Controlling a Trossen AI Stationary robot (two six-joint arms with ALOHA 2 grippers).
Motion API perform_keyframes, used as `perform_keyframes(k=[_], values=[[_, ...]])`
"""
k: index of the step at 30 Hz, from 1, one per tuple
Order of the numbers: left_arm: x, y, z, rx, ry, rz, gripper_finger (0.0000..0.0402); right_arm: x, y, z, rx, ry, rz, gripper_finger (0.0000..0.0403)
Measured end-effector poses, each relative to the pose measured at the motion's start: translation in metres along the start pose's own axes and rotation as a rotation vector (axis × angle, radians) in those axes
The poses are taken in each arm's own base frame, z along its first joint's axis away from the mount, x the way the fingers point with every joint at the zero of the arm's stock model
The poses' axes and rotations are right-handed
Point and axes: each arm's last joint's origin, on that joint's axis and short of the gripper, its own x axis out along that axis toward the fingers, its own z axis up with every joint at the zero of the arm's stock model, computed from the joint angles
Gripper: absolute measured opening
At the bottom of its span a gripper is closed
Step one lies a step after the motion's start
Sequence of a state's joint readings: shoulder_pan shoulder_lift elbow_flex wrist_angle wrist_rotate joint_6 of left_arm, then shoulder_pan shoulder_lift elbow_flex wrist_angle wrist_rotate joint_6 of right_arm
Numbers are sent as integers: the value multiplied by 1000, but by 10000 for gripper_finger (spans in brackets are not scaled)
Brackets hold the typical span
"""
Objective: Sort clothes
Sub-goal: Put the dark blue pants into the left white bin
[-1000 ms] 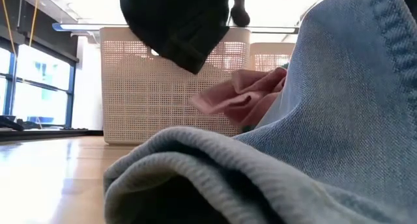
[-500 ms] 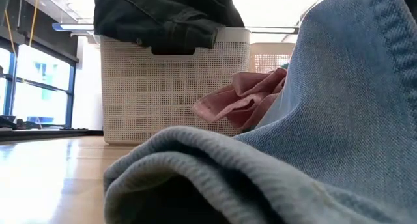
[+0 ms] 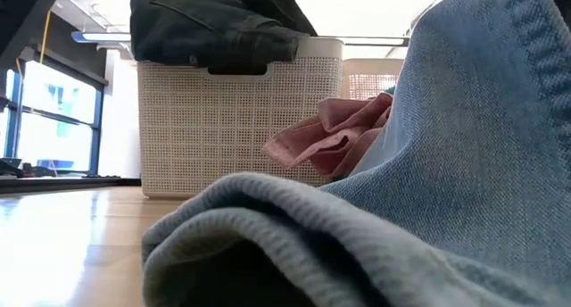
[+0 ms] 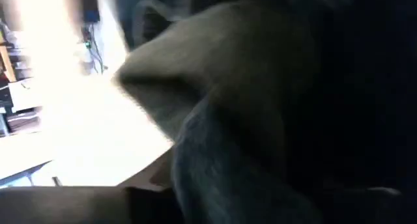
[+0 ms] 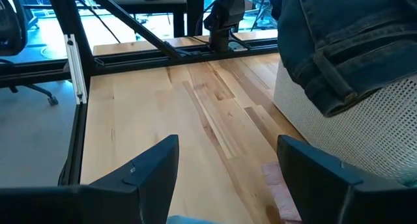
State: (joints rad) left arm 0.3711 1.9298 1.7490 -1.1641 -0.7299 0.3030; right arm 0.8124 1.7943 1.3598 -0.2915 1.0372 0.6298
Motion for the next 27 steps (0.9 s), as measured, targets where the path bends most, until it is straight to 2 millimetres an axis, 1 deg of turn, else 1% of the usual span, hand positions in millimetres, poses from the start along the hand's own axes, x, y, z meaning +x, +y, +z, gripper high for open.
perform_keyframes(k=[3, 5, 7, 9, 10, 11, 12, 15, 17, 20, 23, 25, 27], values=[[-37, 34, -6, -64, -42, 16, 203, 0, 0, -1, -7, 9, 6, 248], [-68, 55, -14, -111, -80, 36, 225, 0, 0, -1, -9, 18, 16, 248], [-101, 72, -24, -171, -134, 57, 238, 0, 0, -1, -7, 19, 18, 248], [-133, 85, -39, -223, -194, 57, 243, 0, 0, -1, -6, 21, 20, 248], [-147, 87, -44, -251, -242, 50, 243, 0, 0, -1, -4, 22, 20, 248], [-162, 87, -54, -271, -301, 46, 241, 0, 0, -1, -5, 25, 22, 248], [-174, 84, -67, -258, -340, 24, 239, 0, 0, -1, -4, 26, 23, 248], [-207, 62, -97, -125, -459, -126, 220, 0, 0, -2, -2, 31, 27, 248], [-226, 43, -114, -29, -543, -250, 202, 0, 0, -2, 0, 35, 27, 248], [-250, 15, -135, 96, -661, -443, 170, 0, 0, -3, -4, 37, 25, 248], [-263, -13, -151, 162, -658, -556, 136, 0, -1, -3, -6, 38, 23, 248], [-264, -32, -153, 194, -618, -596, 113, 0, -1, -3, -6, 38, 23, 248], [-261, -54, -153, 239, -563, -634, 89, 0, -1, -3, -2, 38, 23, 248]])
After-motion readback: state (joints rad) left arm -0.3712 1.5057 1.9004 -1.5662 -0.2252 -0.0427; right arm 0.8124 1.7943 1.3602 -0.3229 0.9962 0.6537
